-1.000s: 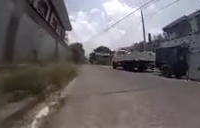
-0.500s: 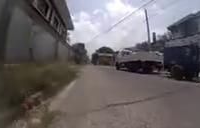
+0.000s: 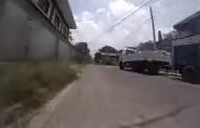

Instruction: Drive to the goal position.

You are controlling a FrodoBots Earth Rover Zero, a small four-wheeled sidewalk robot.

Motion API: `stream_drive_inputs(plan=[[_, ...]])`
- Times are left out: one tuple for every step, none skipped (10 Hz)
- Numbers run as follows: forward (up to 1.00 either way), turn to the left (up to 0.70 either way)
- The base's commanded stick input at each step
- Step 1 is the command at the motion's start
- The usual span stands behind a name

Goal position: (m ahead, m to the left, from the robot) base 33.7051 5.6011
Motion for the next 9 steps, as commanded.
stream_drive_inputs(plan=[[1.0, 0.0], [1.0, 0.0], [1.0, 0.0], [1.0, 0.0], [1.0, 0.0], [1.0, 0.0], [1.0, 0.0], [1.0, 0.0], [1.0, 0.0]])
